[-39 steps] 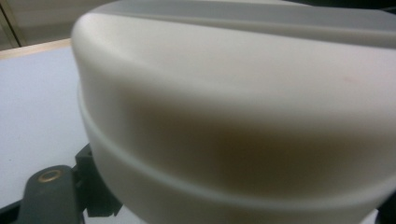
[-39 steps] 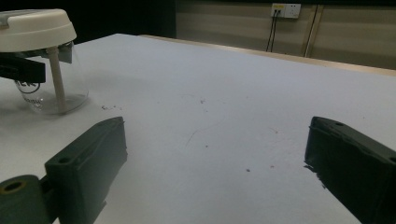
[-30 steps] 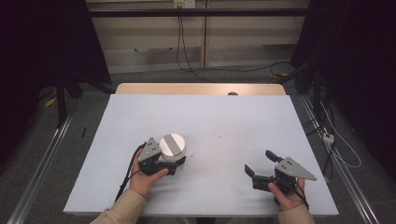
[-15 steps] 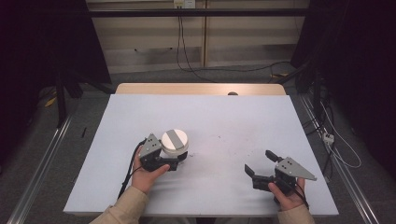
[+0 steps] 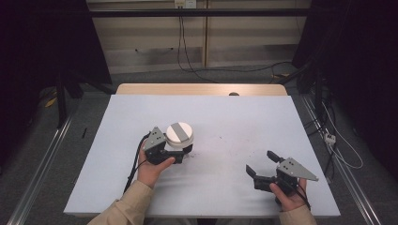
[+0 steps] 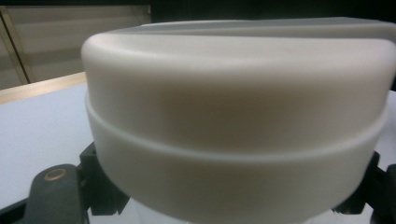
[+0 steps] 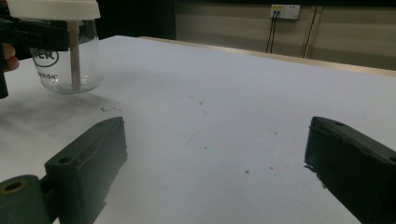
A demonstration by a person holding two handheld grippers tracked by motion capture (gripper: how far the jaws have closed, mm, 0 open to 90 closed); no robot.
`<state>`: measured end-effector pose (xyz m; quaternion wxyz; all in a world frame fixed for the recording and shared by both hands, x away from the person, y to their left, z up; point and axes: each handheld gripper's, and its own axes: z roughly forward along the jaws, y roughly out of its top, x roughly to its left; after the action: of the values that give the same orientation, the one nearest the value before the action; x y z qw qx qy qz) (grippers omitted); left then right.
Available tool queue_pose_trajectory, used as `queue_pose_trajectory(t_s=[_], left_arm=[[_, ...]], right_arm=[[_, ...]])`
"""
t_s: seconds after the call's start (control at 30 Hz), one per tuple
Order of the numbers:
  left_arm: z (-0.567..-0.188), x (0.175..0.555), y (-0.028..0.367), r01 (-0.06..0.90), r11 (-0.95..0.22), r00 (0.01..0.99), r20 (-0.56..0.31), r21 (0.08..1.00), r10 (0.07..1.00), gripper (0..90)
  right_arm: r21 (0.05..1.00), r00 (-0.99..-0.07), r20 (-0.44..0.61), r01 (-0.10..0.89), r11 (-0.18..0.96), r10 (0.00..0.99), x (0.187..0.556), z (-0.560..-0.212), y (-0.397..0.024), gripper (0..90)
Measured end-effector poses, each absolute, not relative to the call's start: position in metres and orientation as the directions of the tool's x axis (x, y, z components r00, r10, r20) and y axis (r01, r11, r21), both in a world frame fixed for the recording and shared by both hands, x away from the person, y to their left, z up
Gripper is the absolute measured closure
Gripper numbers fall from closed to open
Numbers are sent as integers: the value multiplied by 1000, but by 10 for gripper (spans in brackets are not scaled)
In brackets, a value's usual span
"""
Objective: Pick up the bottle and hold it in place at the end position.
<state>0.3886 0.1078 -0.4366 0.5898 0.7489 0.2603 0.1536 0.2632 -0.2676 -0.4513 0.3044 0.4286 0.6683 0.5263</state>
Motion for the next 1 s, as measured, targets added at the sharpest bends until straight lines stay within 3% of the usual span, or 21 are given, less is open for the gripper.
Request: queue_pose_trajectory(t_s=[1.0], left_arm=[[-435,412,82,196,-146,817,-79,970,571,185]], right_arm=[[964,-446,50,256,73,894,264,-452,-268,52]])
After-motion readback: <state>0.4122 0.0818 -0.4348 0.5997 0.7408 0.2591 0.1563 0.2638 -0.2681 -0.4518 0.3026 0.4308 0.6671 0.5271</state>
